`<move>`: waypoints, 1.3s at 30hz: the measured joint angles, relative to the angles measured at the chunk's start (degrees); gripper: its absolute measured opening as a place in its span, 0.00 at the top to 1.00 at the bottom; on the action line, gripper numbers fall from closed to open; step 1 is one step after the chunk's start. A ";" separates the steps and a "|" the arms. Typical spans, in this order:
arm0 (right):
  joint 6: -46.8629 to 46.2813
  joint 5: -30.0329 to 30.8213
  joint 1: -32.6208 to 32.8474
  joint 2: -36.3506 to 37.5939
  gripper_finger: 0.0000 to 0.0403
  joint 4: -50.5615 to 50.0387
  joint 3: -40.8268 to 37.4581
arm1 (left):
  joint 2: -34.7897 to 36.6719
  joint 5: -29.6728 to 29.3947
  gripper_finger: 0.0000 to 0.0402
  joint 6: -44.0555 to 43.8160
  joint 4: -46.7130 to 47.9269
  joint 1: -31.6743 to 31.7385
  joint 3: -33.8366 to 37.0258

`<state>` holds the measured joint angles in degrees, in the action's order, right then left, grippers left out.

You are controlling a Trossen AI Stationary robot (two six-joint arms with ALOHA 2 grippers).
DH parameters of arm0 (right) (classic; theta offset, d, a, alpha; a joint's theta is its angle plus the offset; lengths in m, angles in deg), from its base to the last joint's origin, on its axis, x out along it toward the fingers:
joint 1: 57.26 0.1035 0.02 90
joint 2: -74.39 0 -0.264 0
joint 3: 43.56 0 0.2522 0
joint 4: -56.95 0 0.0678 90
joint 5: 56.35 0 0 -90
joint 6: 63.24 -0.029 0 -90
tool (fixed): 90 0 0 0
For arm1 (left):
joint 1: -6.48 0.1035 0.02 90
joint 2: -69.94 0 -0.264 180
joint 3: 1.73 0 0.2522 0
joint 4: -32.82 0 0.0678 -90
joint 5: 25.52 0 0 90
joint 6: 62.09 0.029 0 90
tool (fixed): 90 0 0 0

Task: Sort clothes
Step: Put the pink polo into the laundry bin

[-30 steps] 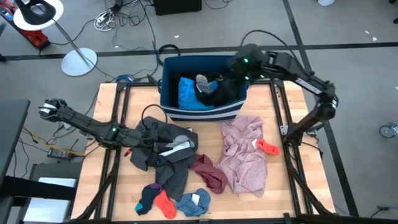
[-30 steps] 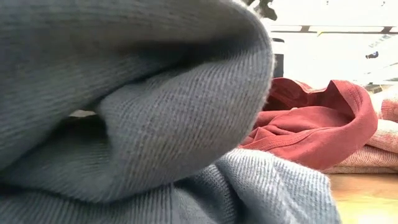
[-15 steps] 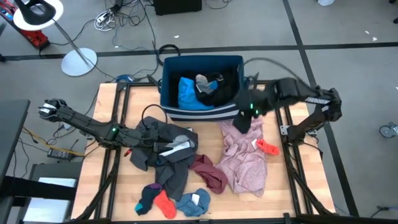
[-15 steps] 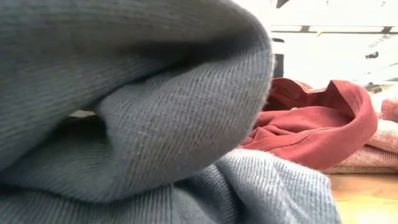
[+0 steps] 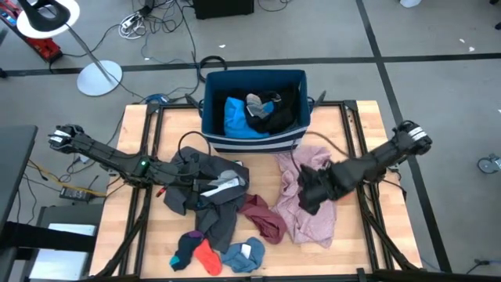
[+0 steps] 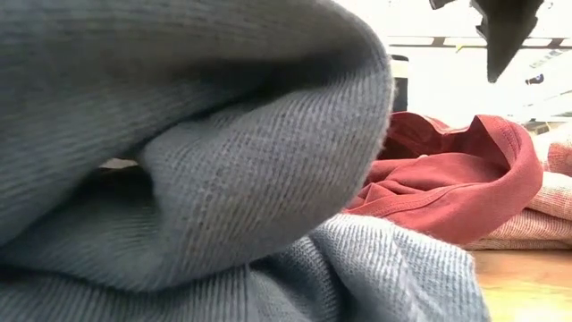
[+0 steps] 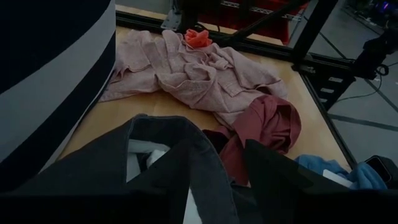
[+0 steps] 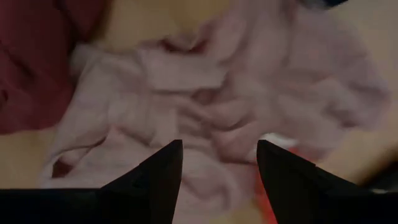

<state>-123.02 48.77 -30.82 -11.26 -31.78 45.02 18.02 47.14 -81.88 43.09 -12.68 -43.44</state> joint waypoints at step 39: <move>7.20 -9.45 -1.77 0.01 0.96 40.91 -30.66 | 0.02 -1.18 0.61 0.02 -4.49 0.02 0.00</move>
<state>-115.81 39.33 -32.59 -11.25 9.13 14.36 18.04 45.96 -81.86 38.60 -12.66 -43.44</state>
